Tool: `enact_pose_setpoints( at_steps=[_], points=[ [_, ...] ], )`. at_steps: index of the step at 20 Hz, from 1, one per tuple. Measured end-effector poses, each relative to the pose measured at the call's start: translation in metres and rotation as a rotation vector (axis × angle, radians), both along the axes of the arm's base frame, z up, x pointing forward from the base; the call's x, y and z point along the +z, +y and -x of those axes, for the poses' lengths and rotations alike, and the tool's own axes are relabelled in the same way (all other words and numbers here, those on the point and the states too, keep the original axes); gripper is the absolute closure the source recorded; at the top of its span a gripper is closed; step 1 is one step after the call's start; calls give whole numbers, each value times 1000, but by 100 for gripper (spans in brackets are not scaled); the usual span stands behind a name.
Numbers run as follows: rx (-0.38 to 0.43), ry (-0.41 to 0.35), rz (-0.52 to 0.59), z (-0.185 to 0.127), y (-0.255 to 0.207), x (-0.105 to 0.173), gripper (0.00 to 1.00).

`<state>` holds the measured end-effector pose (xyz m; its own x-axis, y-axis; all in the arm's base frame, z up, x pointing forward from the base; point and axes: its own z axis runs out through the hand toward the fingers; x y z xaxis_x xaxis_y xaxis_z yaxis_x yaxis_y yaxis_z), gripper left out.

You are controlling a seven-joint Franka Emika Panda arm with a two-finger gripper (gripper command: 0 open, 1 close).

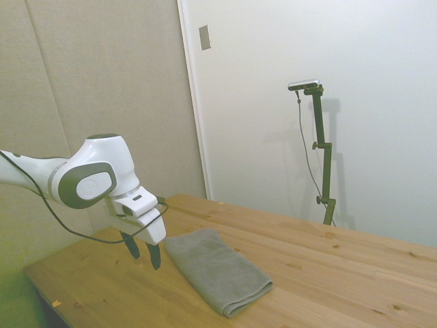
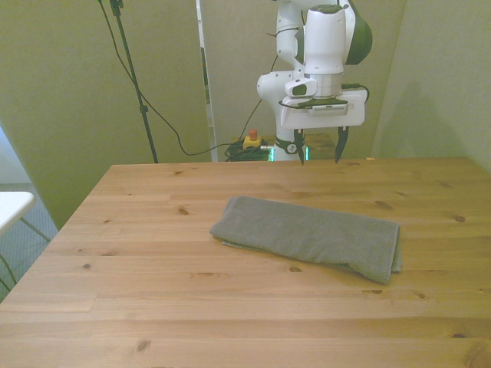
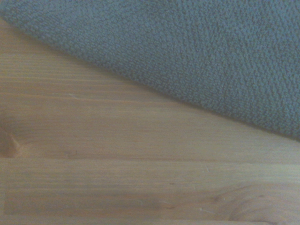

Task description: Fold the towel

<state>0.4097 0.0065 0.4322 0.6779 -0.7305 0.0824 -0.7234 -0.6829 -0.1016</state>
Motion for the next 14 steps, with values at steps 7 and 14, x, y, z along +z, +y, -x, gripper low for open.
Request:
enact_pose_setpoints(
  at_steps=[7,14],
  points=[
    [-20,-21,8,-14,-2,8,0],
    [-181,-46,70,-86,38,18,0]
  ],
)
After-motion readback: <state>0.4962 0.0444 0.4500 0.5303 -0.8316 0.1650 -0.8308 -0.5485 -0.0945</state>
